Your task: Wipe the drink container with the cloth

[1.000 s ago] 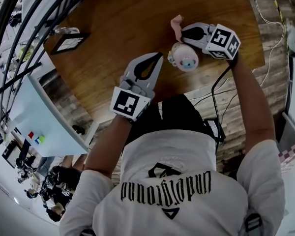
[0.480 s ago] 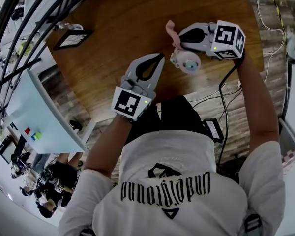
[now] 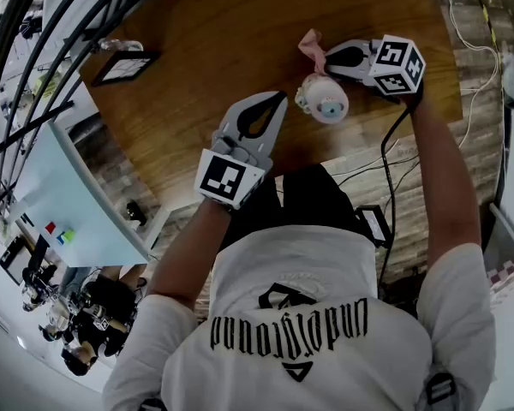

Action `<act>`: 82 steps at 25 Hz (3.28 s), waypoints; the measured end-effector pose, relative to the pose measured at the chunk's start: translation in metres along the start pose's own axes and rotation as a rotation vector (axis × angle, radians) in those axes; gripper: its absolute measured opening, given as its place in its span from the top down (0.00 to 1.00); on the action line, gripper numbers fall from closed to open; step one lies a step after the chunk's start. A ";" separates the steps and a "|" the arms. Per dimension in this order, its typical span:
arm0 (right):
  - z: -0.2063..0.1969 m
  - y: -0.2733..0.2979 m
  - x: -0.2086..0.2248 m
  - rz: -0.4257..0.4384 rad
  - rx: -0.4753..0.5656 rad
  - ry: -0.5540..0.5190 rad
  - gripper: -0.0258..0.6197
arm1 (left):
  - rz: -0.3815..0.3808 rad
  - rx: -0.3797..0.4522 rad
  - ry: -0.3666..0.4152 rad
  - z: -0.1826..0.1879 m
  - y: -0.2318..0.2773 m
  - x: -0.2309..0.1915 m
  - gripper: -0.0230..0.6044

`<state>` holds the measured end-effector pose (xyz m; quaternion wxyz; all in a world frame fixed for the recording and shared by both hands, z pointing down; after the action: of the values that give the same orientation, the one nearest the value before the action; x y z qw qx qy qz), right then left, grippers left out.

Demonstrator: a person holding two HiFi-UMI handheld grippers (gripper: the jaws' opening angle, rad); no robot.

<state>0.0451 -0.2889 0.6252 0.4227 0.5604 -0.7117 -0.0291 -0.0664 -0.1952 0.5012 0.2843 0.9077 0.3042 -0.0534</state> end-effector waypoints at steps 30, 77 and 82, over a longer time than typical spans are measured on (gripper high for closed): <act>-0.052 -0.034 -0.079 -0.482 0.201 0.104 0.92 | -0.090 0.013 0.115 0.010 -0.027 0.029 0.89; 0.067 -0.054 -0.299 -0.935 0.522 0.020 0.92 | -0.239 0.181 0.253 0.028 -0.207 0.072 0.89; 0.099 -0.052 -0.365 -0.953 0.565 -0.048 0.92 | -0.238 0.220 0.258 0.041 -0.259 0.078 0.89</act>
<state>0.0283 -0.0506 0.3270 0.1795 0.9111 -0.3690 -0.0379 -0.1511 -0.0083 0.3207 0.1340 0.8902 0.4354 -0.0028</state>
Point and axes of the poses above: the fingertips, and each gripper's own axes: y forward along the fingers, x to its right, z out of its top, the point moved 4 cm from there along -y, backward along the fingers, and after that the axes turned 7 degrees about -x, right-handed, at the moved point
